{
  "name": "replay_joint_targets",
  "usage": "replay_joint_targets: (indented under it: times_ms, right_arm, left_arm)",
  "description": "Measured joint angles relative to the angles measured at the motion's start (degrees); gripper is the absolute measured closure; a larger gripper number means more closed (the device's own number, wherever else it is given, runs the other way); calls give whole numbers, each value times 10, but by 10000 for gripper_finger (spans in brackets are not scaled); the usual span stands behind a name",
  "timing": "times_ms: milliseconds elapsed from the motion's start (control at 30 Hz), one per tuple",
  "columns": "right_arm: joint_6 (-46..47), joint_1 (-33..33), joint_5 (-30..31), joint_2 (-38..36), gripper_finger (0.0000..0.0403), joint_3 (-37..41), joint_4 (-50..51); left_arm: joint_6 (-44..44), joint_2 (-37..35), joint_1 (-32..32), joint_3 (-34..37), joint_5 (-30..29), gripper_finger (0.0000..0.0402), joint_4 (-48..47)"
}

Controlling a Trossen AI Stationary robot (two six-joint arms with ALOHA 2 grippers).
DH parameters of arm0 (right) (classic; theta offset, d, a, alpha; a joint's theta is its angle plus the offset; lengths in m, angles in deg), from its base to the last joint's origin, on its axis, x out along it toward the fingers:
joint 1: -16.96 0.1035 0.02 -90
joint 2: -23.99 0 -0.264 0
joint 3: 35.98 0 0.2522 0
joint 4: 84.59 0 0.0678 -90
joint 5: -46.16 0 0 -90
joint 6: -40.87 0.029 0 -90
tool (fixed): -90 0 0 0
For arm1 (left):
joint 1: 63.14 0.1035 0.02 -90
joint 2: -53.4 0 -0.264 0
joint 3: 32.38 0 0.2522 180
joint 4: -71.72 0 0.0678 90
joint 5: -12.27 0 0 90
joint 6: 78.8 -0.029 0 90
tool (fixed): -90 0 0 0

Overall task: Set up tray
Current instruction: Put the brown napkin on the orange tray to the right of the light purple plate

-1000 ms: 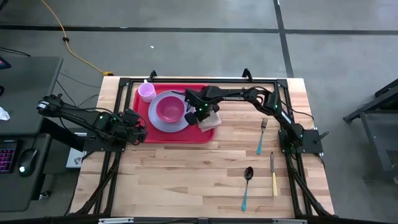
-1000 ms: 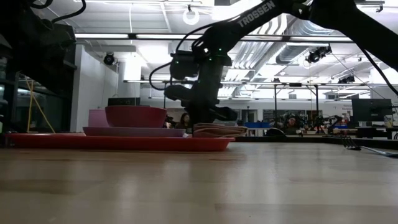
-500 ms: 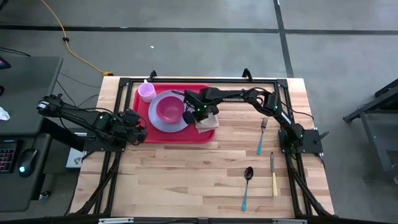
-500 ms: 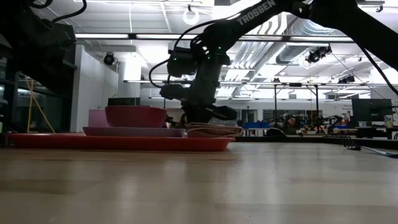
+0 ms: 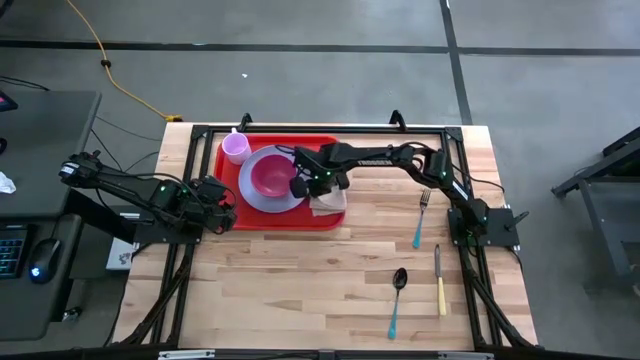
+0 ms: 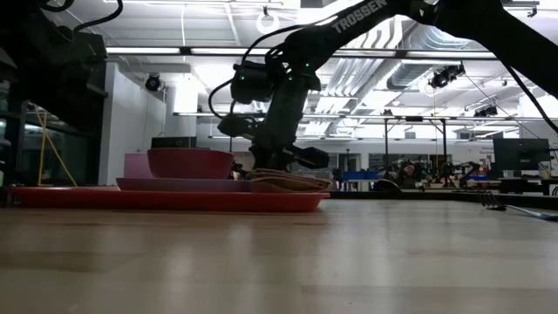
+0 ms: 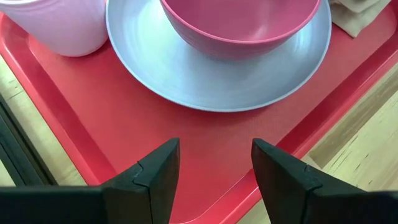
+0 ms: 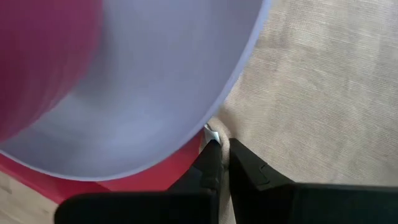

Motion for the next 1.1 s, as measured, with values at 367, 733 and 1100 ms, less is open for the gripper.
replay_joint_targets:
  times_ms: [367, 733, 1100]
  right_arm:
    - [19, 0, -18, 0, 376, 0, -31]
    - [-6, 0, -32, 0, 331, 0, -22]
    - [-38, -2, -63, 0, 310, 0, -15]
  left_arm:
    - [0, 0, 0, 0, 1, 174, 0]
    - [-15, 0, 0, 0, 16, 174, 4]
    - [-15, 0, 0, 0, 16, 174, 4]
